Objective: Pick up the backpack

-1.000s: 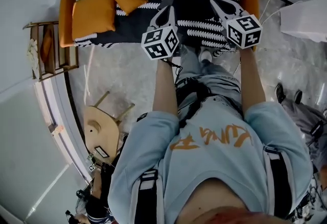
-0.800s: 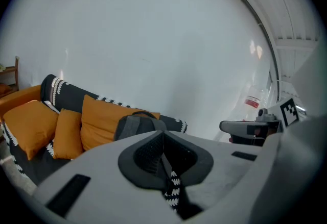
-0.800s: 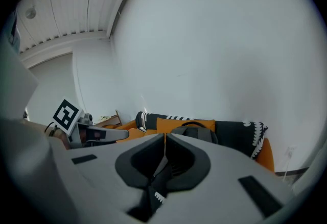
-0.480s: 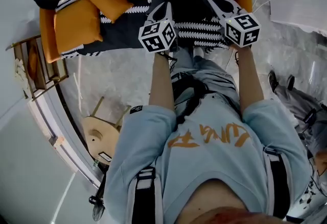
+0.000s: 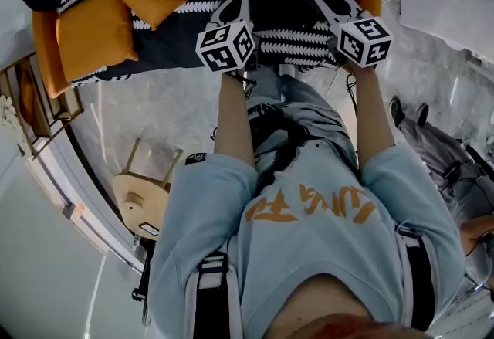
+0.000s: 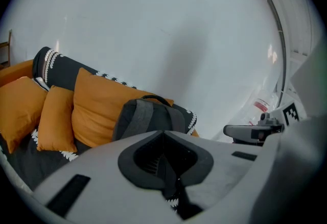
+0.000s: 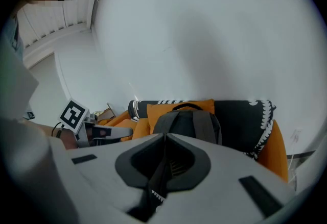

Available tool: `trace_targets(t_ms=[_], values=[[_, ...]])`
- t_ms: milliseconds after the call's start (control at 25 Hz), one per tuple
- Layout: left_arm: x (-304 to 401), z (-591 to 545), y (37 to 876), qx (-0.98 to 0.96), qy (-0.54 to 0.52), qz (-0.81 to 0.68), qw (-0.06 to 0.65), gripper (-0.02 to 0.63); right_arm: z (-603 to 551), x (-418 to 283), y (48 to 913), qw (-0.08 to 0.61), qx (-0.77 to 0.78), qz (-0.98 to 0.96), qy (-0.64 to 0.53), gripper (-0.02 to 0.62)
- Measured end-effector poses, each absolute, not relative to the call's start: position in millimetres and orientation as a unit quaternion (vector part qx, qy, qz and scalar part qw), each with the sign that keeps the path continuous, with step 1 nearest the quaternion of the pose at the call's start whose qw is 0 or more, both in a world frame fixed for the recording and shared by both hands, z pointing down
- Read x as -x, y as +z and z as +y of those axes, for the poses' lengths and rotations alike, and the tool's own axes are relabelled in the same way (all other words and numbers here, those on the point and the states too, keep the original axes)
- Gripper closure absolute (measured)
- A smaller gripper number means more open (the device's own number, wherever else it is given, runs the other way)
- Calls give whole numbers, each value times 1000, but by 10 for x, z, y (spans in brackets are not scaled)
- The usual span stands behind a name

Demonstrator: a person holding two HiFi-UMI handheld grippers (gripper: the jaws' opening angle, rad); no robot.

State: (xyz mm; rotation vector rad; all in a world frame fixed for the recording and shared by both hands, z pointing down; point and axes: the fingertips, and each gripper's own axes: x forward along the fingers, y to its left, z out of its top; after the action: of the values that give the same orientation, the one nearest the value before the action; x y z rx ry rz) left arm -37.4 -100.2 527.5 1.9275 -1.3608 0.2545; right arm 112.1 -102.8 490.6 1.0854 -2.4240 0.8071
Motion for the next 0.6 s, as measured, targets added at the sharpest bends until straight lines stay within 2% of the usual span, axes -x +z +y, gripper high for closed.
trace_targets(t_ms=[480,520,600], values=[[605,-1492,5708,-762,115,-496,400,583,-1624,-1079,5425,195,-392,-840,321,556],[612,-1496,5743,-764,120,-492,400,583,-1650,-1072,5453,195,-389,-840,325,526],[615,-1519,5812,-767,133,-485,399,583,-1706,-1072,5530,202,-378,-839,334,408]])
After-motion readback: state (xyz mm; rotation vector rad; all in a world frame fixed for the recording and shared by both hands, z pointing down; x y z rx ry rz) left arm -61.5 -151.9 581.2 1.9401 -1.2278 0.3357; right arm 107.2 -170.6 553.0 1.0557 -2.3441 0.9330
